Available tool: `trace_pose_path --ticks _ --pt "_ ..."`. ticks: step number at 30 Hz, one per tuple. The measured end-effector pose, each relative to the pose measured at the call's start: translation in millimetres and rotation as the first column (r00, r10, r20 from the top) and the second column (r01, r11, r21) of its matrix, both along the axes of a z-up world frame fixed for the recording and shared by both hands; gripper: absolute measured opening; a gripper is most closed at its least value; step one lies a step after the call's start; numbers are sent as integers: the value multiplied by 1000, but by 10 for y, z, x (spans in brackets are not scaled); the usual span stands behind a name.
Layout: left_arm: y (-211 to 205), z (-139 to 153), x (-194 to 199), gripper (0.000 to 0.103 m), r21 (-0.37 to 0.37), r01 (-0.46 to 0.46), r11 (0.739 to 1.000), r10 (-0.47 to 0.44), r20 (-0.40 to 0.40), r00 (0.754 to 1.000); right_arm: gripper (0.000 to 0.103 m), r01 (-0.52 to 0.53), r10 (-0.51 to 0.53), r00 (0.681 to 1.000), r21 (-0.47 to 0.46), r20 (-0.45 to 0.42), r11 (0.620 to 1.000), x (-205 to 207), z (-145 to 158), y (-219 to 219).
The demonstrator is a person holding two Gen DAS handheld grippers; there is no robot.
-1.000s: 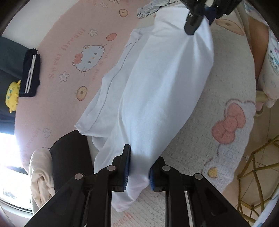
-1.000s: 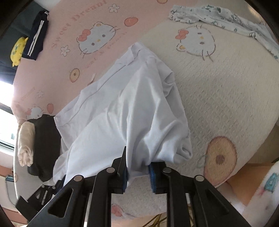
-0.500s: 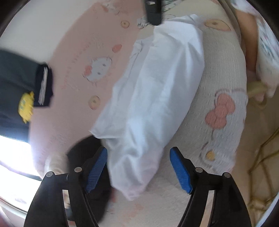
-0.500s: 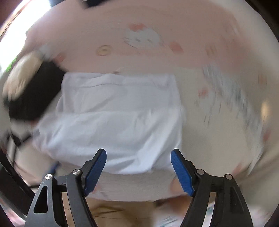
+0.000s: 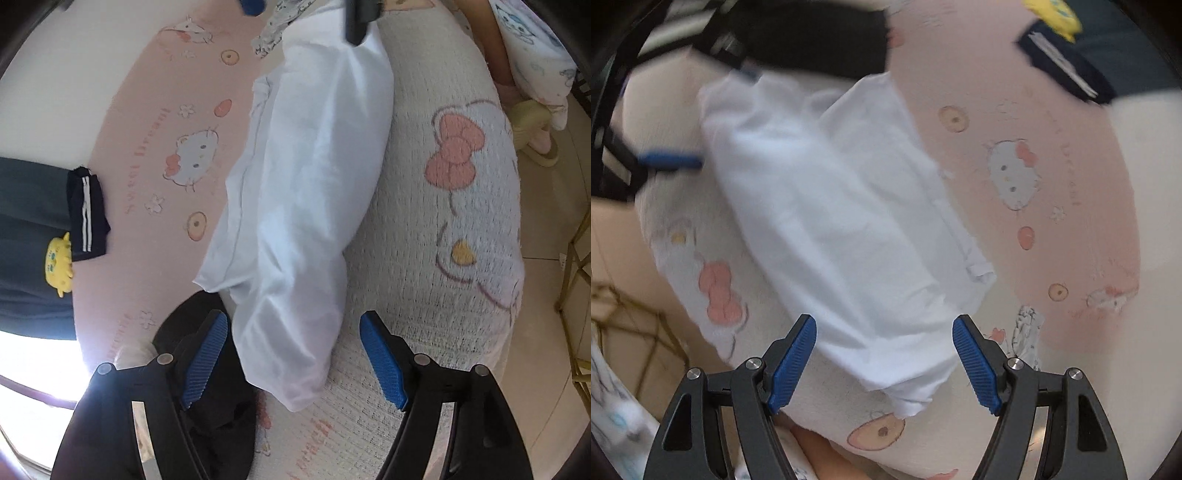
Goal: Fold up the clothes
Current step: 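Release the shirt with the right gripper and press the fold flat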
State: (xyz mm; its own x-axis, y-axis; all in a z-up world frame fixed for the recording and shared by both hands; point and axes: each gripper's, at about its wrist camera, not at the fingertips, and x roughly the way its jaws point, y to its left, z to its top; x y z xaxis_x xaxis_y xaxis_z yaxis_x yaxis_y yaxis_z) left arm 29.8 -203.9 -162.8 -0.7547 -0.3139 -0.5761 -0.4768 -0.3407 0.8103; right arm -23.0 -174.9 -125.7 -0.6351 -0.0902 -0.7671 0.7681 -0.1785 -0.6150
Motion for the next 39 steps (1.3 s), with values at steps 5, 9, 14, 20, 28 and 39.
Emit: trace_pose_path --ticks 5,9,14,20,28,39 --pt "-94 -92 -138 73 -45 -24 999 24 -6 1000 76 -35 35 999 103 2 994 -85 -280 -11" --pt "-154 -91 -252 73 -53 -64 997 64 7 998 76 -78 85 996 188 -26 979 -137 -443 38" --pt "-102 -140 -304 73 -72 -98 993 98 4 995 76 -161 198 976 310 -90 937 -140 -639 188" --pt "-48 -184 -345 73 -98 -87 991 84 -39 996 76 -203 262 954 328 -147 923 -125 -790 302" --pt "-64 -171 -450 75 -88 -97 991 92 -55 994 76 -226 315 912 320 -262 920 -239 -882 234" --pt "-195 -101 -491 36 66 -54 996 48 91 995 31 -250 282 952 238 -115 939 -264 -944 319"
